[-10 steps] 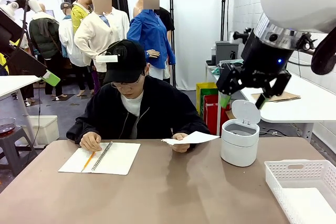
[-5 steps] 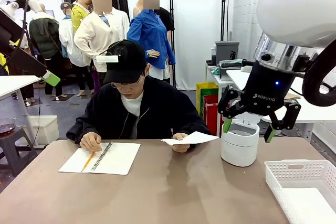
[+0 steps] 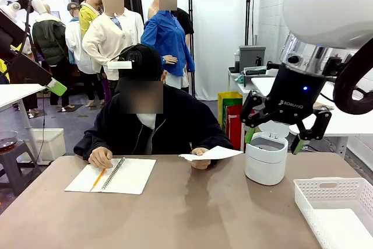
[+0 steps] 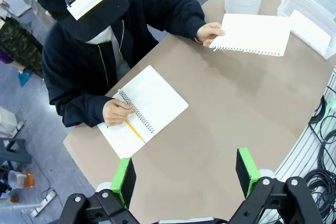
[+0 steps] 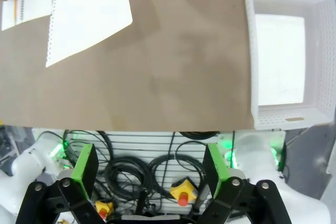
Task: Sort the paper based on its condition.
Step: If a person hands you a paper, place it in the Organizing basket , and if it's crumpled, put it in the Trash can.
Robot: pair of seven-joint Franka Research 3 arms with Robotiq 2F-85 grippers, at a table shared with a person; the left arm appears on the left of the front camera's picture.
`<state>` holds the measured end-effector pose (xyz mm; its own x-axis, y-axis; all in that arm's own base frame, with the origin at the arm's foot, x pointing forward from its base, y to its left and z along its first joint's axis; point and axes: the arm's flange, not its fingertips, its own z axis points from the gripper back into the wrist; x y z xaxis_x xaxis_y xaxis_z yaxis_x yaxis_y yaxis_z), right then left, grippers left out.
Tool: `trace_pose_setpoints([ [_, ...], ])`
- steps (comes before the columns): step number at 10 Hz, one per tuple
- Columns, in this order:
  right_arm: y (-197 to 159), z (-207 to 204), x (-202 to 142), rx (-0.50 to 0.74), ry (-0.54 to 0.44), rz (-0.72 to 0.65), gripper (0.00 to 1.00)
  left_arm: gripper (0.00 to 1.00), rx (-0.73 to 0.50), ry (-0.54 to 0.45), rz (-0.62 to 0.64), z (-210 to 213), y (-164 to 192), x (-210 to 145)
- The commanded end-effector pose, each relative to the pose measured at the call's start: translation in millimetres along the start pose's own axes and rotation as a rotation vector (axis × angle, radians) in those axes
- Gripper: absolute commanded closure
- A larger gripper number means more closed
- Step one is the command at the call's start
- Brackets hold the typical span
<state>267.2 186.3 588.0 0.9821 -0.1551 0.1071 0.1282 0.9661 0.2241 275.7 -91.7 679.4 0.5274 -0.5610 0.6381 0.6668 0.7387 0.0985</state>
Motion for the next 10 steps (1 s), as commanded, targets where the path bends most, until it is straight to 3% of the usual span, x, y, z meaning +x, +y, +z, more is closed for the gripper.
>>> trace_pose_setpoints([
  [1,22.6,-27.4,11.5,0.046,-0.019,-0.171,0.00,0.00,0.000,0.002,-0.001,0.4,-0.3,-1.0],
  [4,45.6,-58.6,13.2,0.027,-0.001,-0.390,0.00,0.00,0.000,0.002,-0.001,0.4,-0.3,-1.0],
  [7,56.4,-85.9,17.1,0.029,-0.094,-0.556,0.00,0.00,0.000,0.002,-0.001,0.4,-0.3,-1.0],
  [8,61.5,-93.4,19.8,0.053,-0.173,-0.581,0.00,0.00,0.000,0.002,-0.001,0.4,-0.3,-1.0],
  [10,67.9,-110.6,29.2,0.099,-0.189,-0.613,0.00,0.00,0.000,0.002,-0.001,0.4,-0.3,-1.0],
])
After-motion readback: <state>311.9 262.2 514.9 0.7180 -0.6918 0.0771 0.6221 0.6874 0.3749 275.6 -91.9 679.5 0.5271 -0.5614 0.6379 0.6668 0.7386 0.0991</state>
